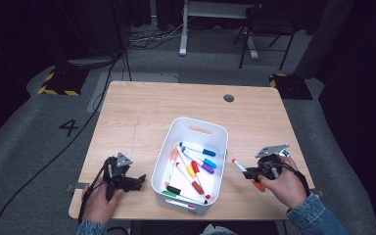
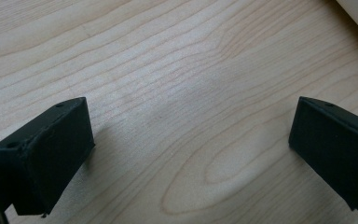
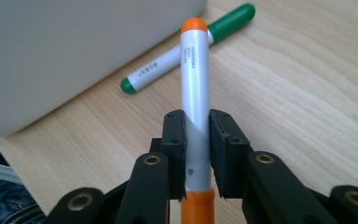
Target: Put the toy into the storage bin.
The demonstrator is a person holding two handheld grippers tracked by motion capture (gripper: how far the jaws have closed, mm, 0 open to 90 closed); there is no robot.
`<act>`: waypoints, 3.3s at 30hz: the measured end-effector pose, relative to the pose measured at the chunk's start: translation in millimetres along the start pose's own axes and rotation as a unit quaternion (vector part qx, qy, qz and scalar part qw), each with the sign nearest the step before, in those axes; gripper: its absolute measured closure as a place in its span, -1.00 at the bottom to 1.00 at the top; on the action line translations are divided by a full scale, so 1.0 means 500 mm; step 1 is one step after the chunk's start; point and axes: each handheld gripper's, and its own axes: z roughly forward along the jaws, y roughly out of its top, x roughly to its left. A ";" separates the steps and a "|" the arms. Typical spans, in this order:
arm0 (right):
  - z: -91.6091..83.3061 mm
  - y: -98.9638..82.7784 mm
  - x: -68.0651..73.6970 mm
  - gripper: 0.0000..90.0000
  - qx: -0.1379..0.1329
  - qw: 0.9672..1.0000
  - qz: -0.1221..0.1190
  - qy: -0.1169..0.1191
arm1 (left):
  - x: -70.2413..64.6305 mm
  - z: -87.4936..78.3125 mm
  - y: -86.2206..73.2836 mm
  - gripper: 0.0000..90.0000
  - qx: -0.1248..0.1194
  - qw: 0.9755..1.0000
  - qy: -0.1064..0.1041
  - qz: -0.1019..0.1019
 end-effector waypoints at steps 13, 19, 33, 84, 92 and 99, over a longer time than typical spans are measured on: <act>-0.071 0.037 0.025 0.71 -0.035 0.999 -0.019 0.013 | 0.000 0.000 0.000 -1.00 0.000 1.000 0.000 0.000; -0.095 0.055 0.040 0.71 -0.049 0.998 -0.027 0.020 | 0.000 0.000 0.000 -1.00 0.000 1.000 -0.001 0.000; -0.119 0.099 0.078 0.71 -0.064 0.995 -0.059 0.041 | 0.001 0.001 0.001 -1.00 0.001 1.000 -0.002 -0.003; -0.010 0.247 0.228 0.71 -0.039 0.980 -0.151 0.120 | 0.000 0.000 0.001 -1.00 0.001 1.000 0.004 -0.002; 0.009 0.239 0.239 0.71 -0.023 0.979 -0.164 0.117 | 0.000 0.000 0.001 -1.00 0.001 1.000 0.004 -0.003; 0.028 0.231 0.248 0.71 -0.005 0.979 -0.170 0.114 | 0.001 0.000 0.001 -1.00 0.000 1.000 0.003 -0.002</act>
